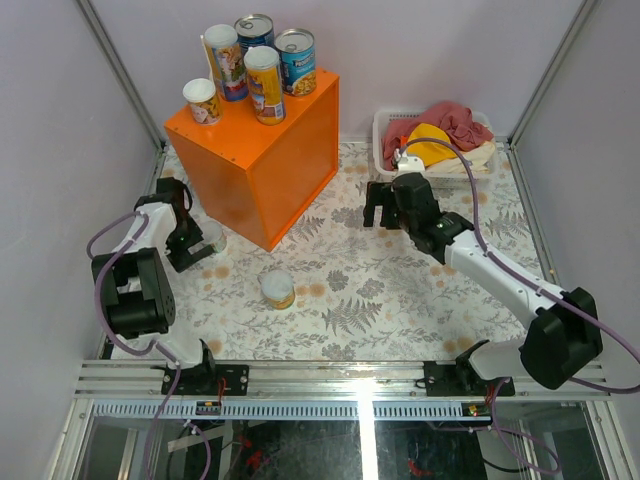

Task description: Place and organize the canned foods onto the counter

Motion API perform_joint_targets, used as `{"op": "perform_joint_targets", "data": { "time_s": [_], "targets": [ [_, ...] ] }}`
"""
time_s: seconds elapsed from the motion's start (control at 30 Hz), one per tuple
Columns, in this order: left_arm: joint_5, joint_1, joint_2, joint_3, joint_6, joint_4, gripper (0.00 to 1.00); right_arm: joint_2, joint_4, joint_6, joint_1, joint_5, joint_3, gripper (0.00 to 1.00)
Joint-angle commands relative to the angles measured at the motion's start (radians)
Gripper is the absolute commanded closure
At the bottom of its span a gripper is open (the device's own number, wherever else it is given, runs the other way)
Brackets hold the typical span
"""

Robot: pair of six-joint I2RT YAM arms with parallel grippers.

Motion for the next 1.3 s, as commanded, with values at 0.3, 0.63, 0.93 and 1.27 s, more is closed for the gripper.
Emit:
{"op": "perform_joint_targets", "data": {
  "time_s": [0.3,0.63,0.93,1.27],
  "targets": [
    [0.123,0.025,0.144,0.114,0.097,0.047,0.00,0.046,0.041,-0.025,-0.005,0.025,0.079,0.06],
    [0.141,0.033,0.190,0.154,0.143,0.067,0.00,0.091,0.045,-0.034,-0.006,0.021,0.114,0.06],
    [0.161,0.033,0.199,0.112,0.192,0.118,0.10,0.107,0.045,-0.034,-0.009,0.013,0.124,0.06],
    [0.151,0.031,0.164,0.061,0.242,0.151,0.60,0.109,0.045,-0.027,-0.009,0.004,0.129,0.06]
  ]
}}
